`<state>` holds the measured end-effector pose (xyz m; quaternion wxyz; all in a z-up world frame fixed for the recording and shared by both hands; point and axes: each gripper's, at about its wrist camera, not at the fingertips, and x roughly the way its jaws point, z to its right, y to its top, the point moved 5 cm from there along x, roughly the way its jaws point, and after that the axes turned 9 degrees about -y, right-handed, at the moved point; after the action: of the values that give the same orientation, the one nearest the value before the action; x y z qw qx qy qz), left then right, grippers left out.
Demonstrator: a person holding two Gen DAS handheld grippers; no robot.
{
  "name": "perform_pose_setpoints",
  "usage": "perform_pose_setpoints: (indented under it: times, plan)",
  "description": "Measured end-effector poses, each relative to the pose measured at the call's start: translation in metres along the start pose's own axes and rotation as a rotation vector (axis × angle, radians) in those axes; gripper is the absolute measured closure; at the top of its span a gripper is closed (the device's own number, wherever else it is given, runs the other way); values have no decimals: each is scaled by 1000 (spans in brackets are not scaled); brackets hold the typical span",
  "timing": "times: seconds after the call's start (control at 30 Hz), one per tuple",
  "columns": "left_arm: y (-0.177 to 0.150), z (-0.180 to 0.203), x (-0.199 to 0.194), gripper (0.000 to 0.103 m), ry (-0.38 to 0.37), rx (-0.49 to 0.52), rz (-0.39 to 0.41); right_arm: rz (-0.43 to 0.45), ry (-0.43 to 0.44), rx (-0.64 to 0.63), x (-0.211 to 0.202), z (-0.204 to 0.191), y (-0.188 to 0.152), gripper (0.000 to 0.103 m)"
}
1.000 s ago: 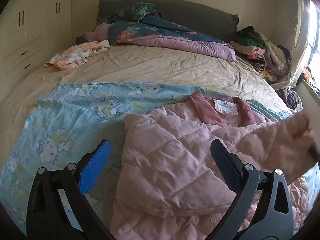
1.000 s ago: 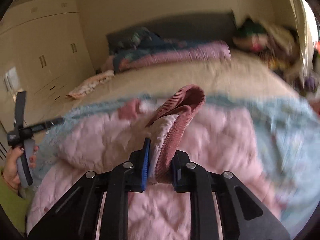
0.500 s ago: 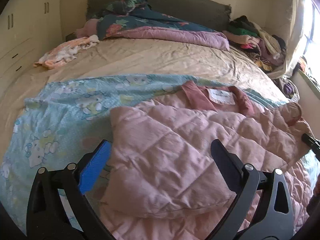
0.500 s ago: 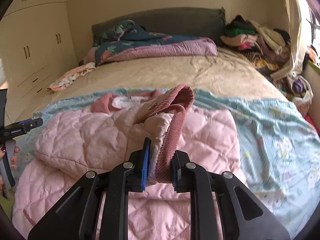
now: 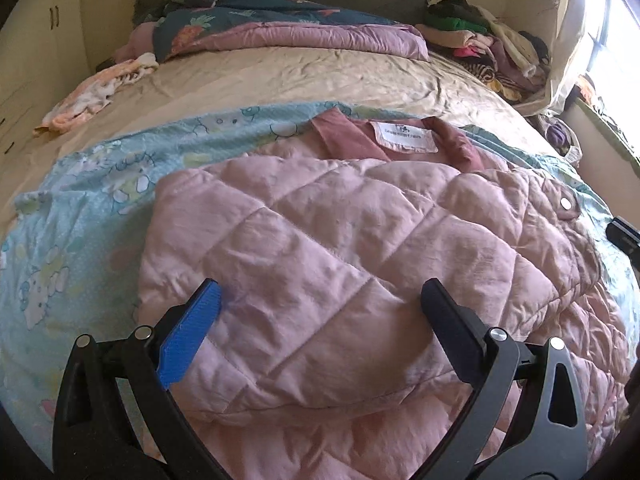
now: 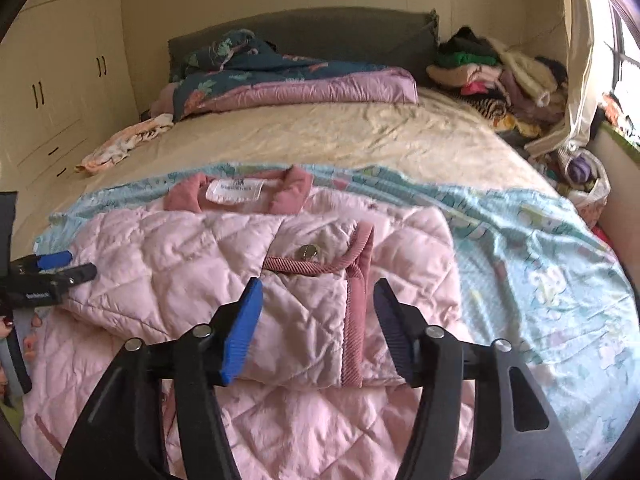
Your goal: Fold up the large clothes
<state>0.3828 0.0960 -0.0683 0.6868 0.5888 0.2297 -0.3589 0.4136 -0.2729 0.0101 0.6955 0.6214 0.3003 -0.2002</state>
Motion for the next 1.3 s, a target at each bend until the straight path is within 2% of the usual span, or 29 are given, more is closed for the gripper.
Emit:
perform_pose_setpoints:
  times: [0.2, 0.27, 0.43, 0.6, 0.73, 0.87, 1.07, 1.3]
  plan:
    - [-10, -7, 13, 9, 10, -27, -30, 17, 27, -79, -8, -27, 11, 34]
    - [-14, -9, 16, 8, 18, -31, -34, -11, 61, -115, -5, -44, 11, 23]
    - [-18, -12, 22, 8, 13, -35, -40, -46, 90, -201, 4, -82, 9, 23]
    - [-20, -15, 24, 8, -3, -49, -39, -93, 96, -212, 26, -104, 15, 20]
    - [-19, -15, 24, 8, -4, -51, -39, -168, 74, -227, 51, -110, 7, 19]
    - [-19, -14, 24, 8, 2, -45, -40, -261, 49, -216, 81, -108, -13, 9]
    - [-19, -12, 24, 8, 9, -39, -41, -250, 31, -203, 95, -110, -27, 6]
    - [-19, -11, 17, 9, 1, -58, -48, -263, 29, -175, 94, -107, -24, 6]
